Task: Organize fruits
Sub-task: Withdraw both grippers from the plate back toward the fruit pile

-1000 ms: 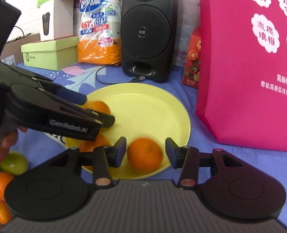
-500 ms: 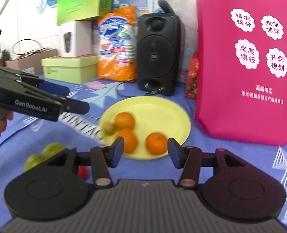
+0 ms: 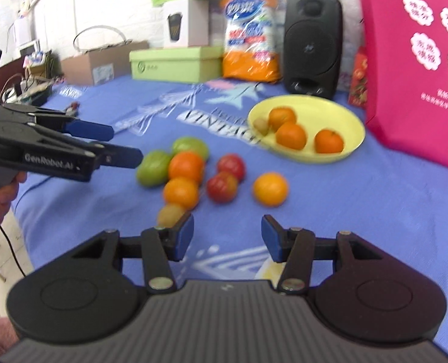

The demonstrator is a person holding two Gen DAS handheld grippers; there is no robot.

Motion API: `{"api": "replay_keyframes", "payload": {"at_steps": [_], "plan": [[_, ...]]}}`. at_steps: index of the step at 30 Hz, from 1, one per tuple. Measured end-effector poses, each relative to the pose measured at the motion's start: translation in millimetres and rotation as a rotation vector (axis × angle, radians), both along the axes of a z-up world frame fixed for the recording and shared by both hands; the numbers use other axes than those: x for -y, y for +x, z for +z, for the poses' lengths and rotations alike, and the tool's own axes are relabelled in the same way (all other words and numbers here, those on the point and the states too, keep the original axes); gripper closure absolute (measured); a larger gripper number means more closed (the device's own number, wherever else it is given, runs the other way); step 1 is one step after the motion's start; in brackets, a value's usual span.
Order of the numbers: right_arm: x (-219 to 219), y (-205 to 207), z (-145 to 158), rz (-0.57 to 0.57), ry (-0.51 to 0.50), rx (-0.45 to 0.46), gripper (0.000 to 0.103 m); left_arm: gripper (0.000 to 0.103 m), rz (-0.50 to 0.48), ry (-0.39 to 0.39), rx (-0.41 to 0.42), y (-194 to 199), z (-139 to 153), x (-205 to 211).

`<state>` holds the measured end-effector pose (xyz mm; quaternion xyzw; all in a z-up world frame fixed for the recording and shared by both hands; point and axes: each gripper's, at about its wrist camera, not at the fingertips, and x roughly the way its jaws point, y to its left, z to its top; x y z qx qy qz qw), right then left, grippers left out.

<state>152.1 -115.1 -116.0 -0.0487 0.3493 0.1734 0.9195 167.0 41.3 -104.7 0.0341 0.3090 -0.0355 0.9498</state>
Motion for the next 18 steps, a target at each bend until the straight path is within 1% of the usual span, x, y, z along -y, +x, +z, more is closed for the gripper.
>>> {"api": "replay_keyframes", "payload": {"at_steps": [2, 5, 8, 11, 12, 14, 18], "plan": [[-5.7, -3.5, -3.0, 0.017, -0.006, -0.007, 0.054, 0.035, 0.005, 0.015, 0.000, -0.8, -5.1, 2.8], [-14.8, -6.0, -5.3, 0.042, -0.038, -0.007, 0.054, 0.035, 0.003, -0.002, -0.013, 4.5, -13.9, 3.9], [-16.8, -4.4, -8.0, 0.042, -0.049, -0.008, 0.051, 0.039, 0.015, 0.004, -0.026, 14.6, -20.8, 3.7], [-15.4, -2.5, -9.1, 0.038, -0.045, -0.012, 0.050, 0.040, 0.016, -0.032, -0.039, 22.4, -26.1, 0.1], [-15.7, -2.4, -9.3, 0.039, -0.045, -0.011, 0.049, 0.042, 0.014, -0.038, -0.040, 24.3, -27.8, -0.2], [-15.6, -1.2, -10.0, 0.041, -0.046, -0.012, 0.048, 0.046, 0.006, -0.037, -0.042, 29.7, -30.9, 0.5], [-20.5, 0.6, -12.3, 0.053, -0.050, -0.010, 0.046, 0.048, 0.003, -0.039, -0.037, 38.1, -33.1, 1.0]]}}
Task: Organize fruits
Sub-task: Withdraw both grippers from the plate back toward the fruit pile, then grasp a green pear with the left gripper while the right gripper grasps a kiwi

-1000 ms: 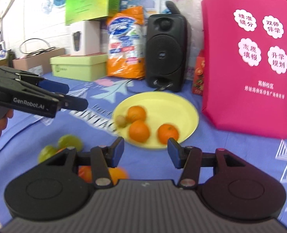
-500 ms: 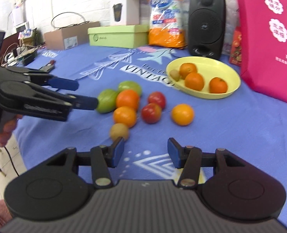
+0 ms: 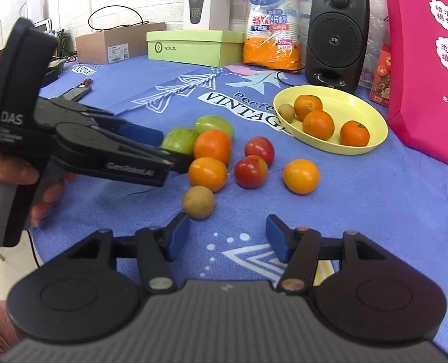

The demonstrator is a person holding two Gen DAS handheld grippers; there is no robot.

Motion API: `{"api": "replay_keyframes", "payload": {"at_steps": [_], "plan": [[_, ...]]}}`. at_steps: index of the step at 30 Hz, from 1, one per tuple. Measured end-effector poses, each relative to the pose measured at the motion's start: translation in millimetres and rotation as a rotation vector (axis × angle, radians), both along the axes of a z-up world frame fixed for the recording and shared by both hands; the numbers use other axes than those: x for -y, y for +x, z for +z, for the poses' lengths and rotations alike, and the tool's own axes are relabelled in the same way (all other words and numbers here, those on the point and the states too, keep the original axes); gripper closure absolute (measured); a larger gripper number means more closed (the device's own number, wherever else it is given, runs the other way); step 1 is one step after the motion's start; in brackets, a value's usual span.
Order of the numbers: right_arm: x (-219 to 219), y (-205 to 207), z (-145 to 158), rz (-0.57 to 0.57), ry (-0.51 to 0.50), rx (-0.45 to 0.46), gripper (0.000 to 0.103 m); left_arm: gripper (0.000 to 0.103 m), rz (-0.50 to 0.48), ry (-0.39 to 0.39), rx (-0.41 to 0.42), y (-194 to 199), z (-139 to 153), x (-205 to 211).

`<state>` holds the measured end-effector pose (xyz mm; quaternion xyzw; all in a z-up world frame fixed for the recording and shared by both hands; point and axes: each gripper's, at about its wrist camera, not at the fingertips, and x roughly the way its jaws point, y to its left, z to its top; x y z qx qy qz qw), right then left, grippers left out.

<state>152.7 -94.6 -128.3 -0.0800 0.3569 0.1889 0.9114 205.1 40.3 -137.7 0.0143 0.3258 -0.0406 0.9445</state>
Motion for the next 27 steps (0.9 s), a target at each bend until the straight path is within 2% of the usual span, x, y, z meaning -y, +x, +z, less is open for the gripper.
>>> {"api": "replay_keyframes", "payload": {"at_steps": [4, 6, 19, 21, 23, 27], "plan": [[-5.3, 2.3, -2.1, 0.016, 0.001, -0.001, 0.046, 0.053, -0.005, -0.017, 0.004, 7.9, -1.8, -1.5], [-7.9, 3.8, -3.0, 0.021, 0.001, 0.000, 0.045, 0.063, -0.016, -0.034, 0.008, 10.4, -2.9, -3.2], [-23.1, 13.3, -7.2, 0.025, -0.009, 0.005, 0.045, 0.063, 0.011, -0.056, -0.005, -10.5, 0.8, -12.2], [-26.8, 15.6, -8.0, 0.022, -0.014, 0.002, 0.048, 0.063, 0.016, -0.062, -0.007, -14.4, 1.4, -14.7], [-29.8, 15.2, -7.1, 0.036, -0.018, -0.004, 0.061, 0.063, 0.020, -0.068, -0.008, -17.8, 1.4, -16.1], [-33.7, 11.9, -5.5, 0.041, -0.033, -0.002, 0.076, 0.063, 0.024, -0.070, -0.008, -22.4, 1.7, -16.1]]}}
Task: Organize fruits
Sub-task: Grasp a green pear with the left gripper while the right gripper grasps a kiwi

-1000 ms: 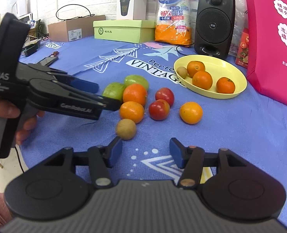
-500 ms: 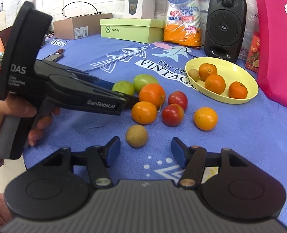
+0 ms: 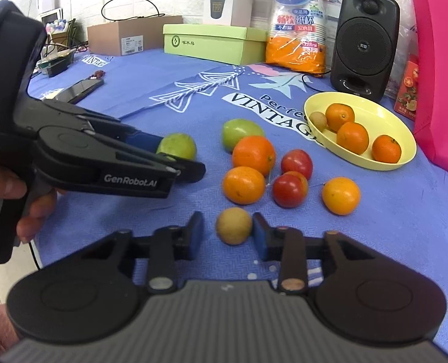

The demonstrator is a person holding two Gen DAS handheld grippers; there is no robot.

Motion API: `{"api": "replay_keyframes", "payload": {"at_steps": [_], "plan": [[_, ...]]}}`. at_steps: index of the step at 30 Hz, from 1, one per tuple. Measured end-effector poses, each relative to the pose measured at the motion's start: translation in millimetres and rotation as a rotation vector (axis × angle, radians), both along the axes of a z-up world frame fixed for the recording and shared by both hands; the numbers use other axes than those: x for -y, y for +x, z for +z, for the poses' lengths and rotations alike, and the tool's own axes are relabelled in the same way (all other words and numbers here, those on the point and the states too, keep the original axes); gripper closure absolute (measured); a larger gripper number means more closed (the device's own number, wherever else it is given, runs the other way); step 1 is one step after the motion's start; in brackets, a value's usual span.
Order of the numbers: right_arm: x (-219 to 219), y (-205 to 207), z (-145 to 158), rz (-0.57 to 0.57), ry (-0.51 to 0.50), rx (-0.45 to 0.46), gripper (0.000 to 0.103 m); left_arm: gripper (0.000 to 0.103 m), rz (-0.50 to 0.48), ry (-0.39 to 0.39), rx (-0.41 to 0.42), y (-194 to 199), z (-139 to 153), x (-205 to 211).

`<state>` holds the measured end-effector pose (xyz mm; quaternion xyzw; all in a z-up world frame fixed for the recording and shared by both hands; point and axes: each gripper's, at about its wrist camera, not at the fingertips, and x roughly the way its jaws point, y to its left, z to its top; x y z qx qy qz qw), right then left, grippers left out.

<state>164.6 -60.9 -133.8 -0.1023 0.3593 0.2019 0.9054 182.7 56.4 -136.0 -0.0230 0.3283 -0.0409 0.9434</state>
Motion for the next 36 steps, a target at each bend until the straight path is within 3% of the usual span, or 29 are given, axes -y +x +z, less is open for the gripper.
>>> {"api": "replay_keyframes", "payload": {"at_steps": [36], "plan": [[45.2, -42.5, 18.8, -0.128, 0.059, 0.055, 0.079, 0.063, -0.037, 0.029, -0.021, -38.0, 19.2, 13.5]]}}
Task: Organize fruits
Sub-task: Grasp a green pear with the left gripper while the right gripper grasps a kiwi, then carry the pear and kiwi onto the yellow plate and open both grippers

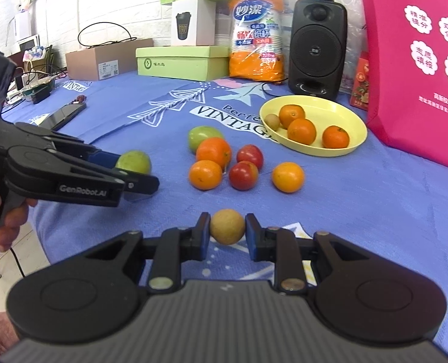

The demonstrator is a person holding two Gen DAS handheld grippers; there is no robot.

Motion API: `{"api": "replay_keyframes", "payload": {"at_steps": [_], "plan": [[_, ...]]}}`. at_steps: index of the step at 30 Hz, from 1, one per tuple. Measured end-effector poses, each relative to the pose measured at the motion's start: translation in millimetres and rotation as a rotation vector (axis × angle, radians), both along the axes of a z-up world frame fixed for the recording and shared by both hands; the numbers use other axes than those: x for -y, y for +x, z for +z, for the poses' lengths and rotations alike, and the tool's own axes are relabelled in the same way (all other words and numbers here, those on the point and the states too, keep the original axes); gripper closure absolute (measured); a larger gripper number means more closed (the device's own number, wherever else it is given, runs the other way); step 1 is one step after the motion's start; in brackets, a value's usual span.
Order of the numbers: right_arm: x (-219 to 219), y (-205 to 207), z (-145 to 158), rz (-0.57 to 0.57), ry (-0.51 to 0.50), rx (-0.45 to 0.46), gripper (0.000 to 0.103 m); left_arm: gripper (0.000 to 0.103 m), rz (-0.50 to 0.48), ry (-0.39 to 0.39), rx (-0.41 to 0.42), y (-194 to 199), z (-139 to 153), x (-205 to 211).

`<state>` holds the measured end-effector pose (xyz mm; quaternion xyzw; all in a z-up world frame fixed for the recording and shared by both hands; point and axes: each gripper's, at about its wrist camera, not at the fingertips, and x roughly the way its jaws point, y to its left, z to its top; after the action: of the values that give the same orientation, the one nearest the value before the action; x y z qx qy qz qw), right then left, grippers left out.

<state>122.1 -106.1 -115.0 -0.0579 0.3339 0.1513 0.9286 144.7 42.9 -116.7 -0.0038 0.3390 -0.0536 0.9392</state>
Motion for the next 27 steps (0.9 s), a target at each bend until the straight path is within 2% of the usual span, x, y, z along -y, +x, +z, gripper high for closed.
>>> {"api": "replay_keyframes", "payload": {"at_steps": [8, 14, 20, 25, 27], "plan": [[21.8, -1.3, 4.9, -0.044, 0.011, 0.009, 0.079, 0.063, -0.043, 0.022, 0.027, 1.4, 16.0, 8.1], [39.9, 11.2, 7.6, -0.073, 0.019, 0.015, 0.079, 0.063, -0.084, 0.022, 0.025, 21.6, 22.2, 14.3], [49.4, 40.2, 19.8, -0.070, 0.004, 0.046, 0.079, 0.063, -0.113, 0.042, 0.034, 64.9, 32.1, 23.0], [52.4, 80.9, 34.1, -0.070, -0.017, 0.087, 0.079, 0.063, -0.132, 0.082, 0.051, 111.5, 39.2, 34.0], [54.1, 99.5, 38.6, -0.077, -0.027, 0.102, 0.079, 0.063, -0.133, 0.070, 0.046, 132.2, 40.3, 35.9]]}}
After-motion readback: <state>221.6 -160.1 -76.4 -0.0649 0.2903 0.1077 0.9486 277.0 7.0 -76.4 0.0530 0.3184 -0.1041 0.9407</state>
